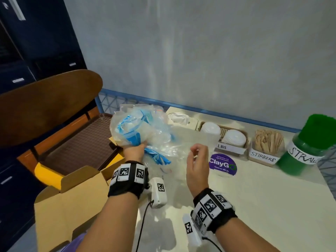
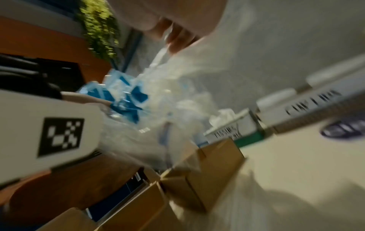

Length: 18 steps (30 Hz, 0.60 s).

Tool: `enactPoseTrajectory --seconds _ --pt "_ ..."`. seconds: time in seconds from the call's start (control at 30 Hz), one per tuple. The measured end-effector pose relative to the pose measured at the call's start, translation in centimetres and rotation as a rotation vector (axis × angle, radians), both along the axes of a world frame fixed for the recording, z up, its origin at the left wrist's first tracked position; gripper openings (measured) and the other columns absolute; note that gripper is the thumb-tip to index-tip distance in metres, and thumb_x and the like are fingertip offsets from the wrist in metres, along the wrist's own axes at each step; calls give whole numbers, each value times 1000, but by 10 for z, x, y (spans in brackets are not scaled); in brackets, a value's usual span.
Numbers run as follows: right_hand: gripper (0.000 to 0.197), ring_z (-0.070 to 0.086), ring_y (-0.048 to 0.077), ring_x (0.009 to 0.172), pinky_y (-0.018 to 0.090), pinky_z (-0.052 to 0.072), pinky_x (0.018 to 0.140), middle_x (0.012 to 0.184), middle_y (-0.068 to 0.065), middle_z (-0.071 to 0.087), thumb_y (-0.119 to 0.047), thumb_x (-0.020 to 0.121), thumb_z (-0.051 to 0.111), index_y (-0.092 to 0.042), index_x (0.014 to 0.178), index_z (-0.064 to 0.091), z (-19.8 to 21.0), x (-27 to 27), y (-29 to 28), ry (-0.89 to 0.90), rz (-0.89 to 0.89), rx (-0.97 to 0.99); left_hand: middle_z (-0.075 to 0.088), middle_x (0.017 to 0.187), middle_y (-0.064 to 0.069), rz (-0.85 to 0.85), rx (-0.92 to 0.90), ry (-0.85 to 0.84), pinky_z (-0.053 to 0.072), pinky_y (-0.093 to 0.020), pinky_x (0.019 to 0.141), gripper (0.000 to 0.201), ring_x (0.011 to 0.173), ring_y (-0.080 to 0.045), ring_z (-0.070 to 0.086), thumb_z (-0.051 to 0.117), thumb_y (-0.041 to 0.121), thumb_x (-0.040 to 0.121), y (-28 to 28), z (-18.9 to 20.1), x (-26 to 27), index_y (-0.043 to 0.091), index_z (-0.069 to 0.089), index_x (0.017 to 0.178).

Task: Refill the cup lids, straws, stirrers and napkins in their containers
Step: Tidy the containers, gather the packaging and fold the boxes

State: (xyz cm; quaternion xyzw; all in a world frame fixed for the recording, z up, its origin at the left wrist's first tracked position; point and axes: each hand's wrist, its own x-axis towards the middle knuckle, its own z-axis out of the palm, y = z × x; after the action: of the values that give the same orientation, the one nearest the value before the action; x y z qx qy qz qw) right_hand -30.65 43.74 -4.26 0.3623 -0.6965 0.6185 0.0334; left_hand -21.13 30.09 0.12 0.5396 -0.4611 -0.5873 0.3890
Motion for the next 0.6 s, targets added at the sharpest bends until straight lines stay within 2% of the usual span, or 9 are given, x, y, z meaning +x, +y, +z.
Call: enactPoseTrajectory --seconds 0.07,0.13,0.2,0.3,0.37,0.47,0.53,0.57,0.6 --pt "15 49 17 88 15 36 73 99 3 45 0 89 47 -13 97 45 -23 -3 0 -118 -75 158 53 133 -18 62 -40 5 42 -36 102 51 121 -31 53 66 3 82 -18 9 15 -4 48 129" --pt "21 50 26 107 23 37 87 114 7 46 -9 89 55 -10 109 51 -51 1 -4 -59 138 656 54 131 -16 87 -40 -6 43 -34 99 49 119 -30 54 66 8 84 -26 13 24 -3 49 128" --pt "48 38 24 126 27 32 103 137 6 35 -27 86 61 -14 129 44 -74 11 -10 105 387 1032 56 128 -16 82 -33 23 45 -36 98 45 115 -30 56 67 8 83 -28 9 30 -1 53 125" --pt "83 14 22 142 35 27 113 154 1 8 -39 80 66 -28 147 17 -87 24 -20 123 537 1242 58 125 -16 69 40 47 45 -42 99 46 113 -31 57 68 6 81 -24 -4 35 0 54 125" --pt "80 20 25 141 37 28 112 154 2 16 -39 82 63 -31 147 18 -91 32 -27 105 519 1334 58 124 -17 54 64 44 46 -37 94 47 113 -33 57 68 4 81 -19 -13 38 -2 53 125" --pt "40 47 27 124 33 38 105 137 8 48 -30 89 56 -21 127 47 -101 32 -28 0 481 1345 59 122 -17 37 89 11 44 -30 85 46 114 -32 56 66 2 83 -13 -22 43 -4 52 126" --pt "6 50 21 114 29 38 98 119 7 55 -21 94 53 -26 97 50 -107 27 -29 -178 504 1263 58 125 -18 35 100 0 44 -30 86 47 114 -32 56 67 3 82 -15 -31 45 -5 52 126" --pt "17 46 16 107 28 37 95 104 1 53 -24 91 58 -31 84 44 -103 26 -30 -241 559 1205 58 125 -18 36 102 -18 44 -31 87 48 114 -31 56 68 3 81 -15 -35 46 -5 52 126" --pt "29 42 14 102 29 36 96 94 -5 48 -31 84 68 -34 81 39 -102 22 -32 -296 552 1167 58 125 -18 31 96 -33 44 -31 87 48 115 -31 56 68 3 81 -15 -38 46 -6 52 125"
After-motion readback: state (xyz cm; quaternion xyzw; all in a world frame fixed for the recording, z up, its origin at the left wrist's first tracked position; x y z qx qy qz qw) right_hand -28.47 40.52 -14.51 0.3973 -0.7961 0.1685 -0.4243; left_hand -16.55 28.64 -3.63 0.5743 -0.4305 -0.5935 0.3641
